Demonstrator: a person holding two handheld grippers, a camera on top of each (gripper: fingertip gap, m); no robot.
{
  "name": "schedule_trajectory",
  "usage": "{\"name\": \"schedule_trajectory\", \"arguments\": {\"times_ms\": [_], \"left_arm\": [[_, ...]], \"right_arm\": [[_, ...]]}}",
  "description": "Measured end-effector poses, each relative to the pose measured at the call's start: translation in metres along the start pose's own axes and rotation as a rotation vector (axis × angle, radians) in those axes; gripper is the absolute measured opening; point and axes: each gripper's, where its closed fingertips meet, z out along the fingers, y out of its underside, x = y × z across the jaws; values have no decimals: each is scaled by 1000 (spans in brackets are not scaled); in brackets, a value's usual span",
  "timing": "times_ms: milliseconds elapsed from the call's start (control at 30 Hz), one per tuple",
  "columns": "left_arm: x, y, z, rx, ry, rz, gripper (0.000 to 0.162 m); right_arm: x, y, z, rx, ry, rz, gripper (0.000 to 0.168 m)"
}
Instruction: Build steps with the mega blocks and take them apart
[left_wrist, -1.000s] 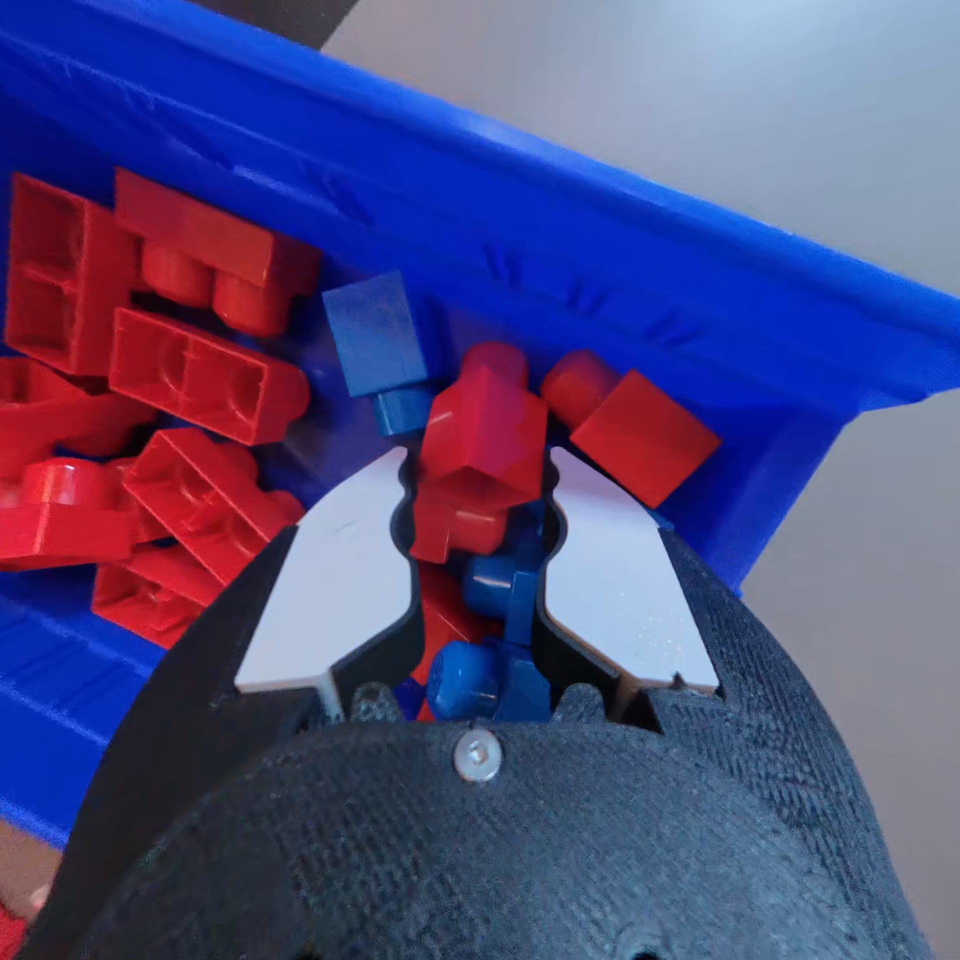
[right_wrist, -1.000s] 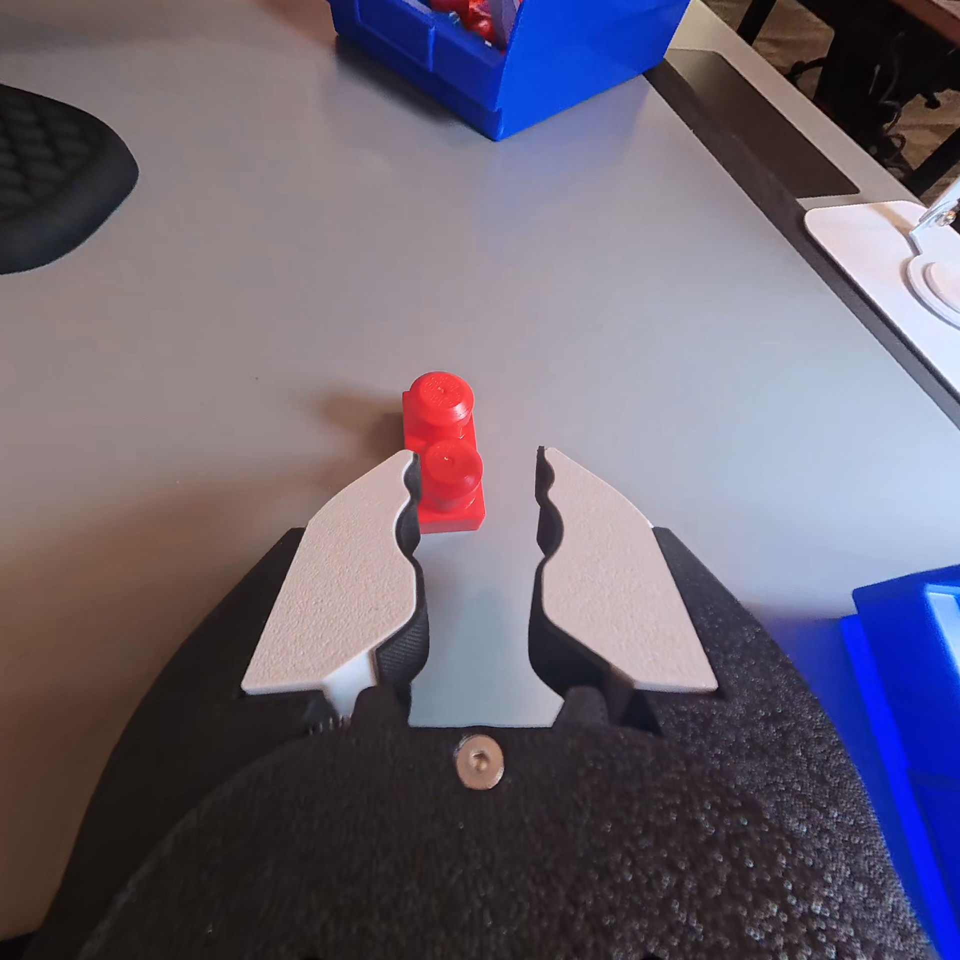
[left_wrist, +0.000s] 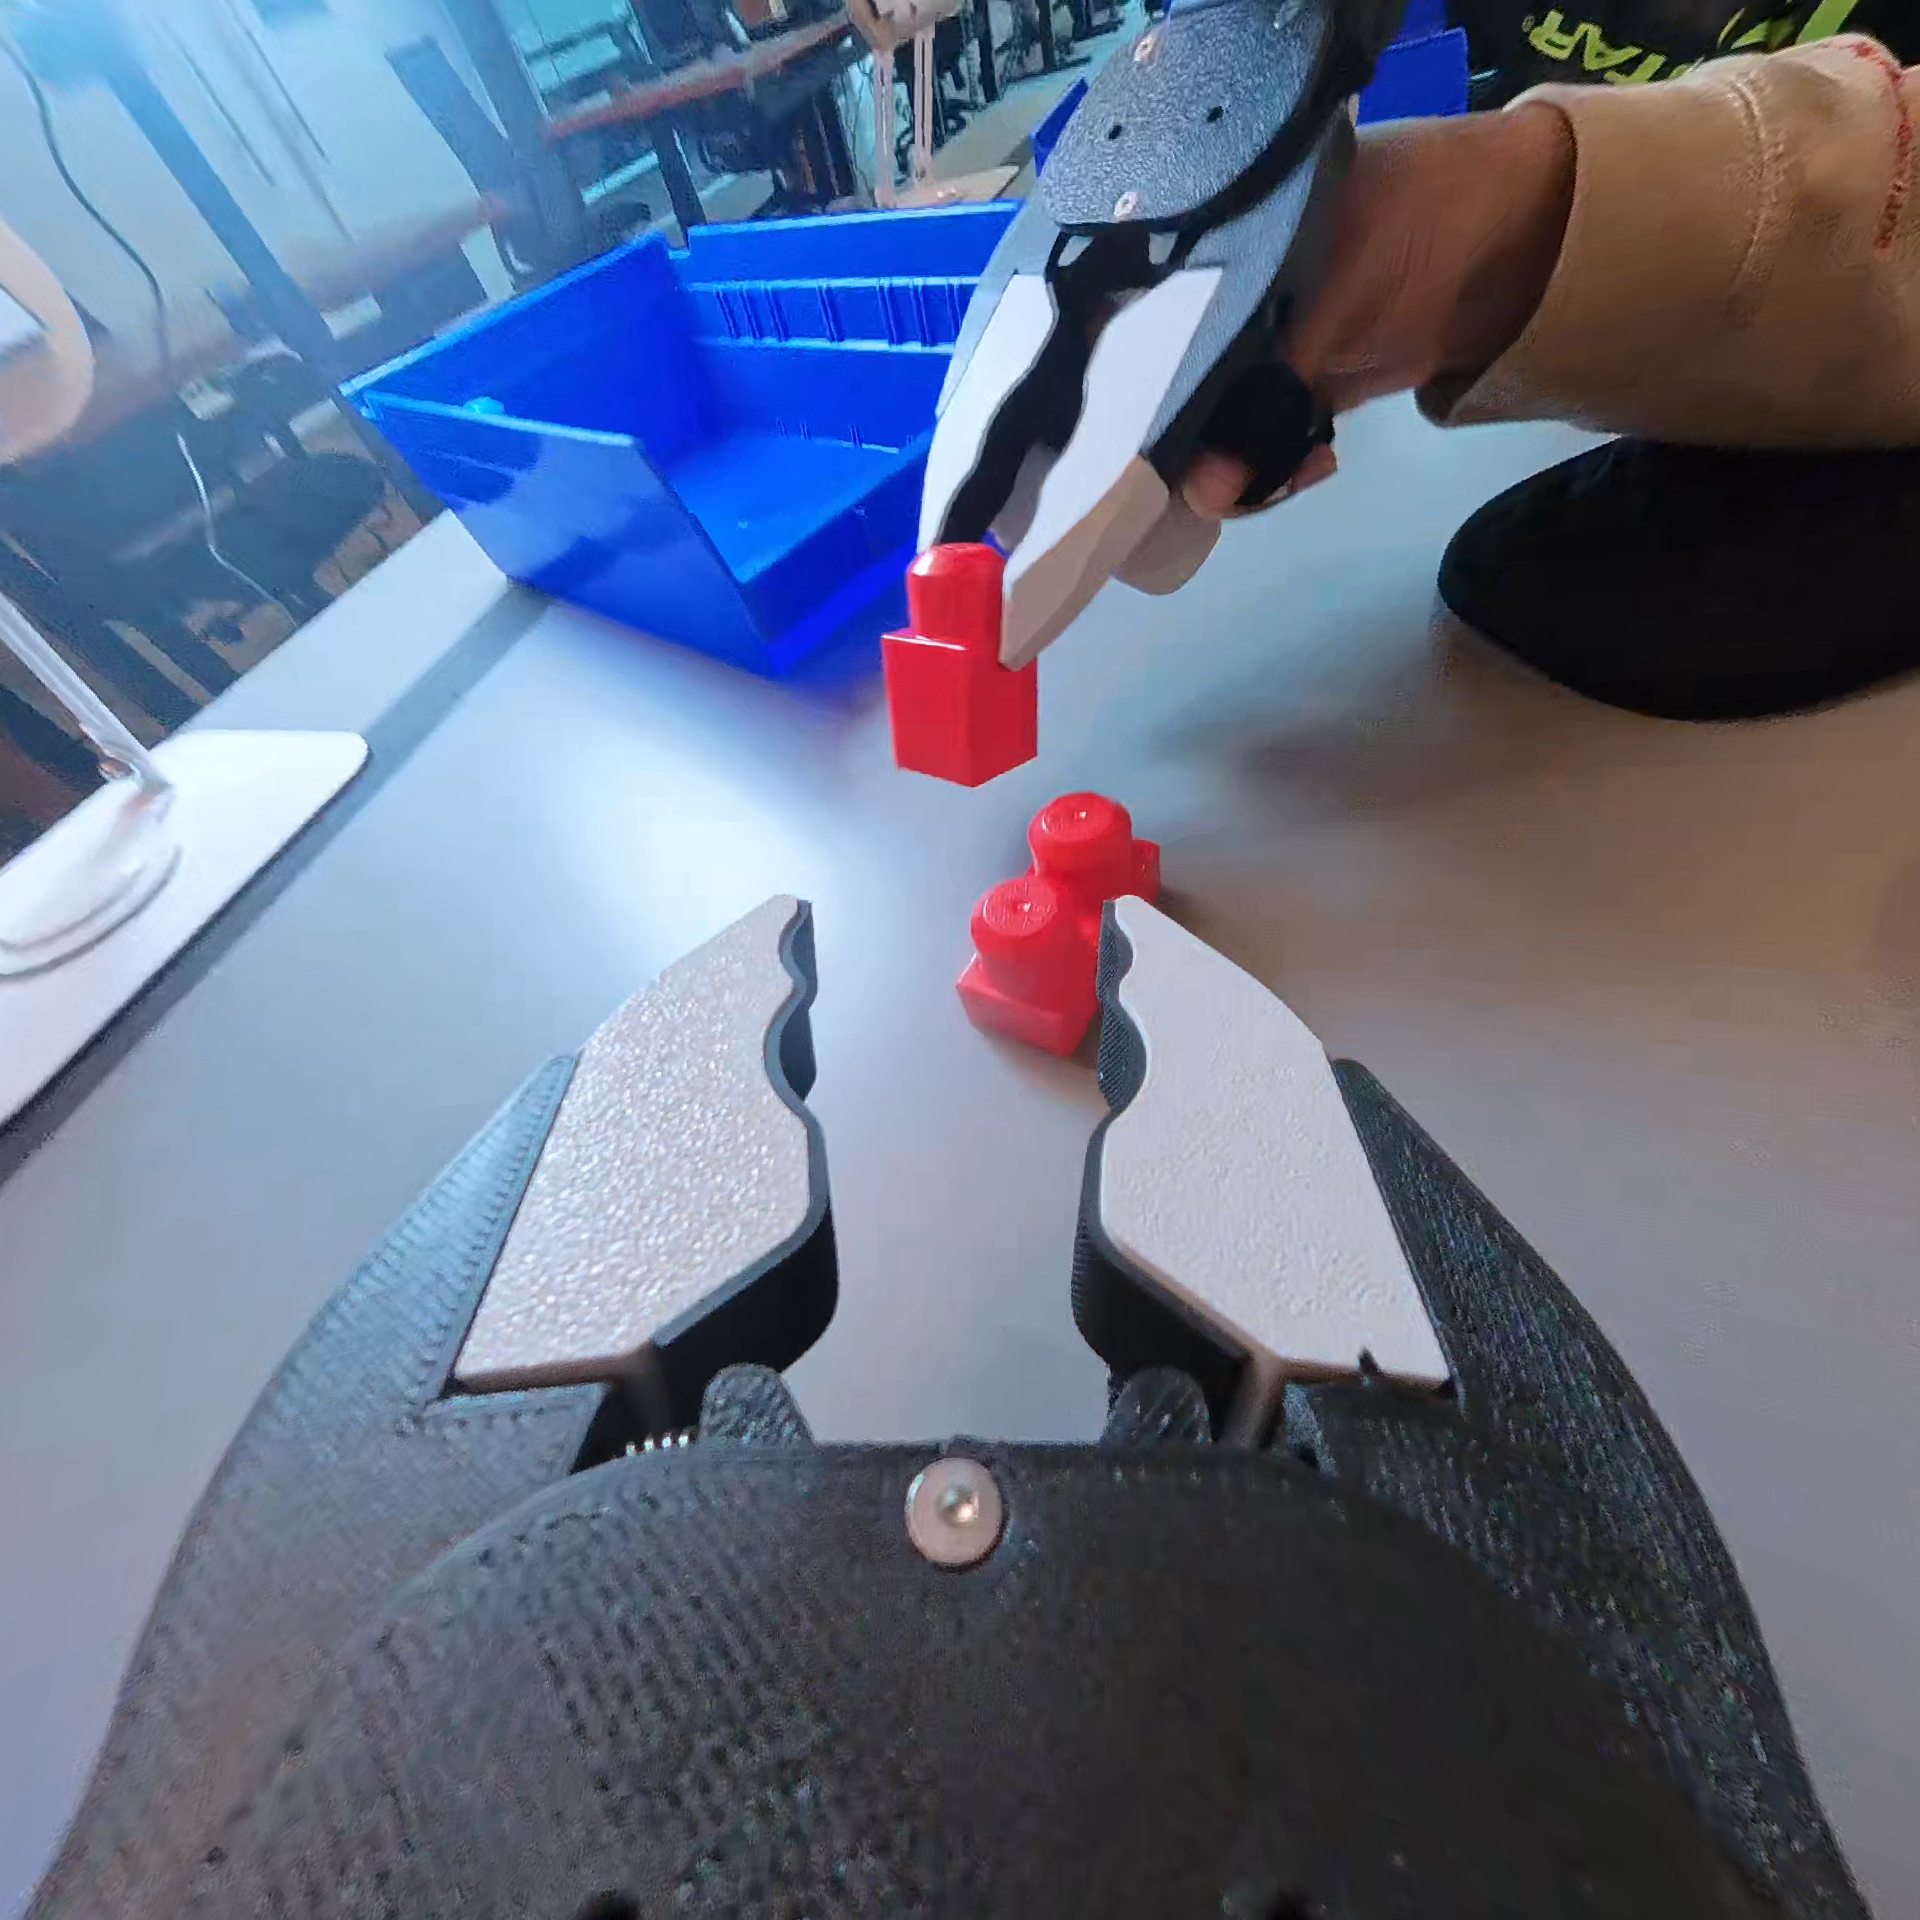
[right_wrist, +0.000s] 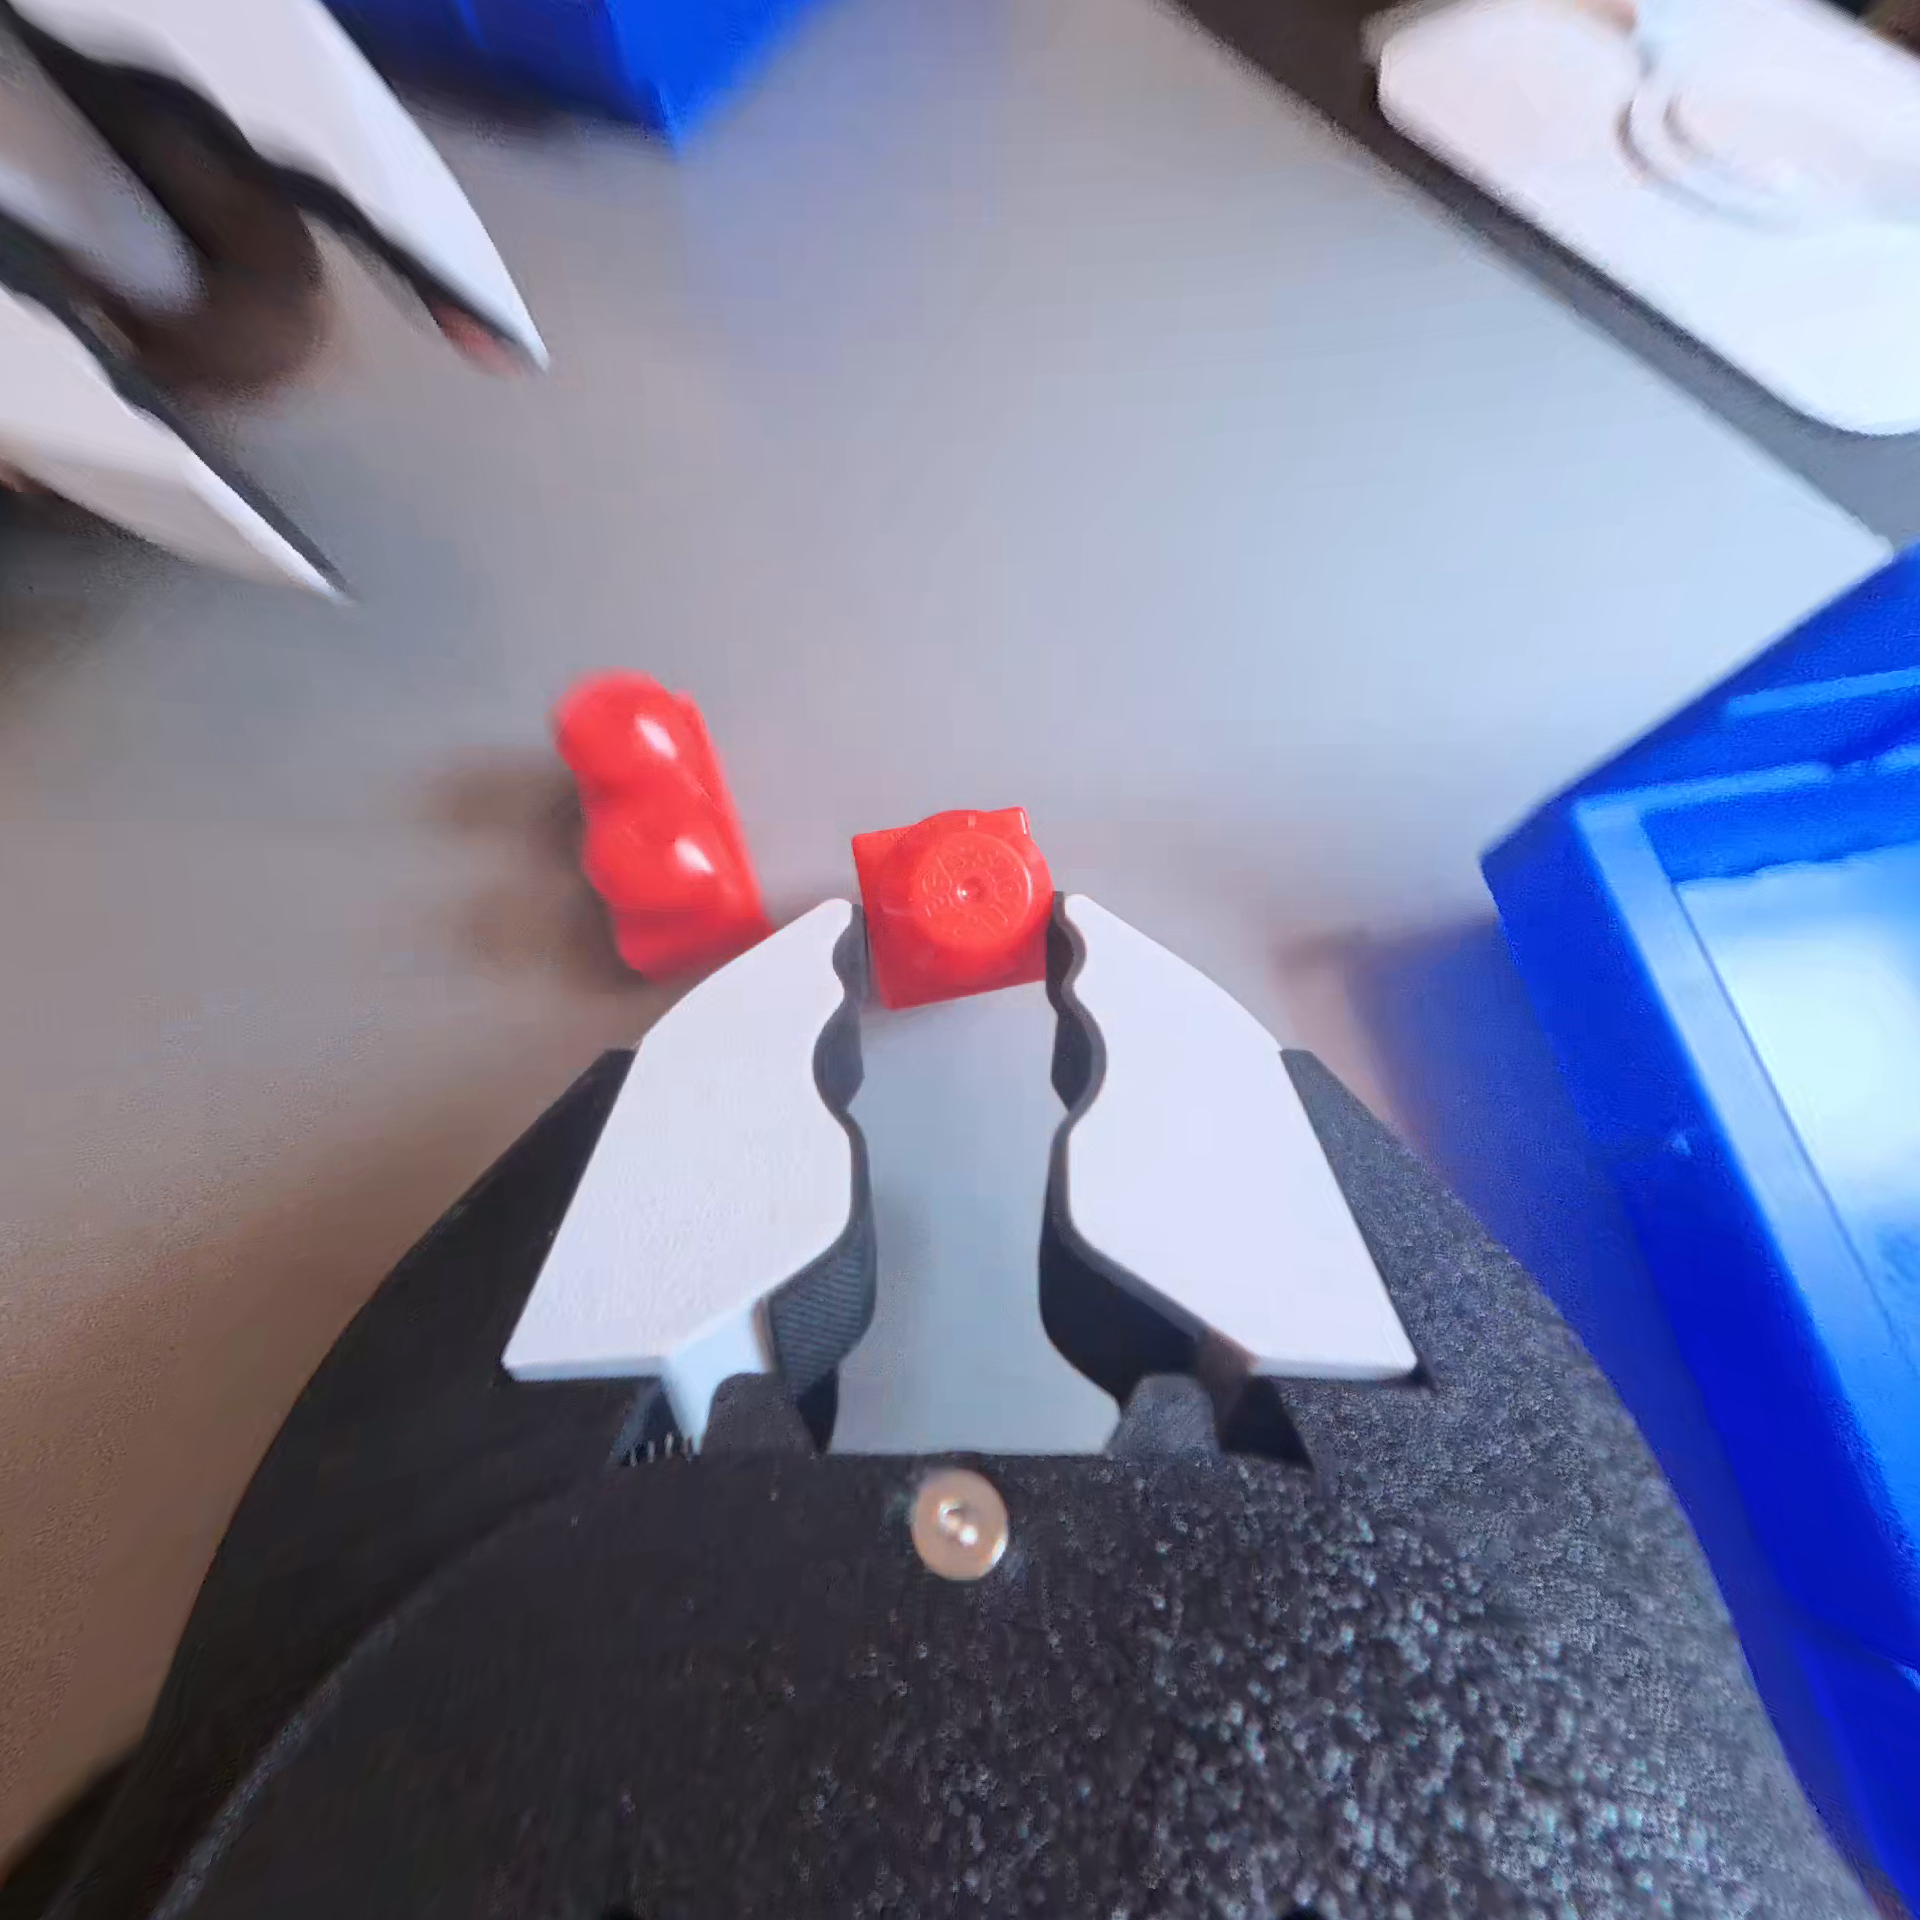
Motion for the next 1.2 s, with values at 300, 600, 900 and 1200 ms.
{"name": "schedule_trajectory", "arguments": {"times_ms": [300,600,900,1200], "left_arm": [[10,28,9,-120,79,-7,54],[16,38,11,-163,142,-59,56],[20,41,11,-175,165,-54,56],[25,-14,-7,138,295,-275,56]], "right_arm": [[-28,-25,7,83,38,-257,62],[-66,-14,37,-74,93,-582,49],[-74,24,54,-234,-76,-389,35],[-100,-85,-14,525,-332,-89,35]]}}
